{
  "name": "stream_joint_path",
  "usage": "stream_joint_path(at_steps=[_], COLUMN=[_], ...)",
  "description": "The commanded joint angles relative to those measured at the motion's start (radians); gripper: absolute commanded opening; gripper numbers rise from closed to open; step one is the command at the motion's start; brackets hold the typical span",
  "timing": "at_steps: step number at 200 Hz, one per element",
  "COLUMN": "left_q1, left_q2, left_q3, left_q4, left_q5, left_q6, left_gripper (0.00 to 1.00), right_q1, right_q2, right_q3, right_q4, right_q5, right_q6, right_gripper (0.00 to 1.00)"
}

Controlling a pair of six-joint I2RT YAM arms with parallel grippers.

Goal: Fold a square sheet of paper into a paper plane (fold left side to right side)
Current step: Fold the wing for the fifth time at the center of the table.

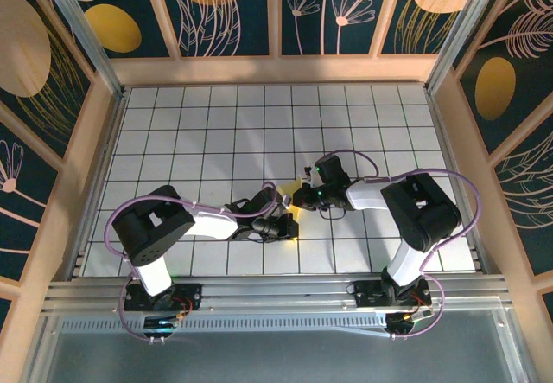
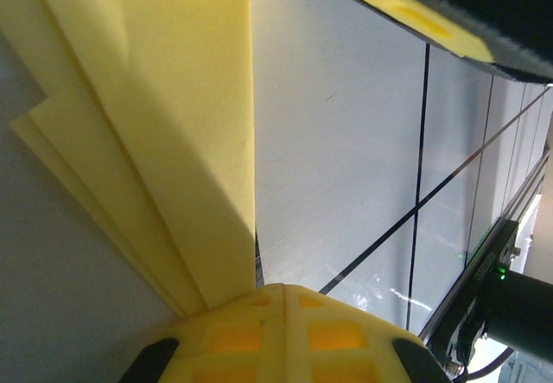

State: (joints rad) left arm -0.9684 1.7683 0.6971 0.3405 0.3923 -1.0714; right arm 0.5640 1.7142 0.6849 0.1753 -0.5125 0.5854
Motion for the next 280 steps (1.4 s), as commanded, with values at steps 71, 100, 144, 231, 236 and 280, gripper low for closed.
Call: stream_joint_path(at_steps=[71, 100, 144, 231, 236, 280], left_q1=[-0.055, -0.07, -0.072, -0.074, -0.073, -0.026], left_q2=[0.011, 0.0, -0.042, -0.202, -0.217, -0.268], left_q3=[-0.035, -0.051, -0.089, -0.151, -0.151, -0.104], left_q4=[-0.078, -0.079, -0.059, -0.019, -0.018, -0.053], left_q5=[-0.008, -0.01, -0.014, -0.025, -0.027, -0.046], left_q6=[0.003, 0.002, 0.0, 0.031, 0.033, 0.047], left_gripper=[0.0, 0.0, 0.0, 0.0, 0.0, 0.0], right_q1=[0.02, 0.02, 0.019, 0.019, 0.019, 0.019], right_q2=[0.063, 0.061, 0.061, 0.058, 0.058, 0.058], right_q3=[-0.021, -0.021, -0.017, -0.016, -0.015, -0.01], right_q4=[-0.154, -0.157, -0.163, -0.17, -0.169, -0.168], right_q5=[0.102, 0.104, 0.108, 0.11, 0.109, 0.108], right_q6=[-0.009, -0.011, -0.012, -0.014, -0.014, -0.013], right_gripper=[0.0, 0.0, 0.0, 0.0, 0.0, 0.0])
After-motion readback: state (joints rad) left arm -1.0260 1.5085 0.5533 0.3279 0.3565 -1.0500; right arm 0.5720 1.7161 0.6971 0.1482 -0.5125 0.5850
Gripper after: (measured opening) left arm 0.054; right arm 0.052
